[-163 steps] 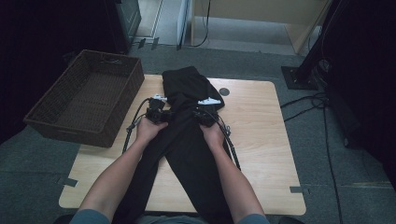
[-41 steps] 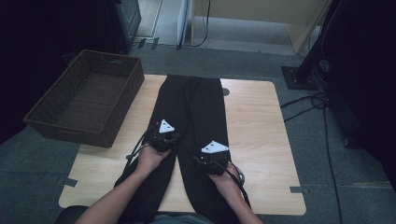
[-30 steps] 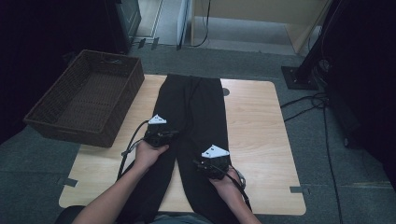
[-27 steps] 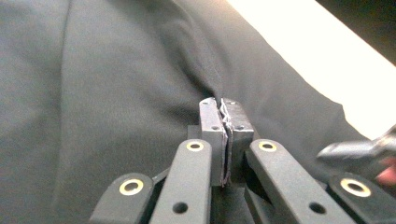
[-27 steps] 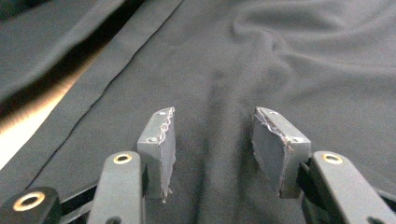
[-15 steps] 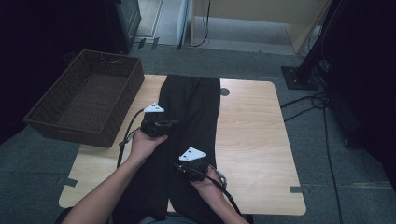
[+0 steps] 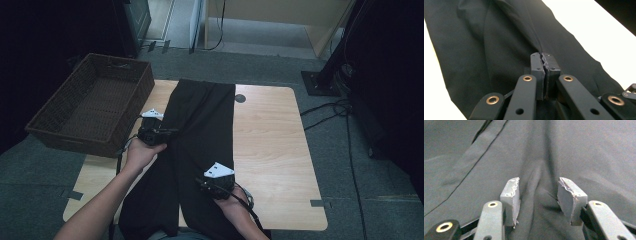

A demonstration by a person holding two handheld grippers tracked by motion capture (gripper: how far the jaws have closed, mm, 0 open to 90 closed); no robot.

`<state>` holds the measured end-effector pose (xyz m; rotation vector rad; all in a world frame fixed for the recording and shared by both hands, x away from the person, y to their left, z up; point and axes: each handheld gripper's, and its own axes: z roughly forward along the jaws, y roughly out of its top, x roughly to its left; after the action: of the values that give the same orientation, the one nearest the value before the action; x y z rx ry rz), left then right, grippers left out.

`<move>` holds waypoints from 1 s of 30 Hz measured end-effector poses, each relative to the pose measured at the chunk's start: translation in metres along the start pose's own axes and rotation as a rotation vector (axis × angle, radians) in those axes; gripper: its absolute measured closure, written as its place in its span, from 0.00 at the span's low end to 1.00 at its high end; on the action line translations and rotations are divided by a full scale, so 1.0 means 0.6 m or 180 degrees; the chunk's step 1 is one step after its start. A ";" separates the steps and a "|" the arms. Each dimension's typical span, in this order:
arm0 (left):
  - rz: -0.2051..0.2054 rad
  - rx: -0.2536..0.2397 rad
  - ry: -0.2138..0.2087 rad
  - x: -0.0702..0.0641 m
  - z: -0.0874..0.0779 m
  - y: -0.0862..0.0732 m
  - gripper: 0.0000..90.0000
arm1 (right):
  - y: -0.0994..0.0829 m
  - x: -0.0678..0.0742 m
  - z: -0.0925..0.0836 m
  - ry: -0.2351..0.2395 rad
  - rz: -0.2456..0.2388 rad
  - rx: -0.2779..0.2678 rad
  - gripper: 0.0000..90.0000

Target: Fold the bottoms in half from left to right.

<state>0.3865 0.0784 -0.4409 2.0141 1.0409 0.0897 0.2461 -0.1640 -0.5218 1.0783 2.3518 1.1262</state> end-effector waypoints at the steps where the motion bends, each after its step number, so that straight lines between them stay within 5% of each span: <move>1: -0.0004 0.0005 -0.0002 -0.001 -0.002 0.002 0.98 | -0.001 0.002 0.000 -0.0012 0.0004 -0.0010 0.59; 10: 0.0108 -0.0096 -0.0088 -0.021 -0.028 0.045 1.00 | -0.003 0.025 -0.002 0.0017 0.0010 -0.0011 0.59; 16: 0.0169 -0.0215 -0.0409 -0.071 0.006 0.067 1.00 | 0.007 0.060 0.011 0.0333 0.0048 -0.0021 0.59; 18: 0.0191 -0.0168 -0.0451 -0.080 0.025 0.064 1.00 | 0.005 0.061 0.008 0.0321 0.0030 -0.0018 0.60; 22: 0.0113 -0.0125 -0.0539 -0.084 0.058 0.046 1.00 | -0.002 0.021 -0.014 0.0235 0.0337 -0.0058 0.58; 30: 0.0173 0.0058 -0.0553 -0.098 0.127 0.007 0.99 | -0.008 -0.078 -0.056 -0.0294 0.0631 -0.0201 0.59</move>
<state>0.3816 -0.0135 -0.4693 2.0273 0.8804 -0.0654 0.2560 -0.2185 -0.5055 1.3343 2.1618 1.1818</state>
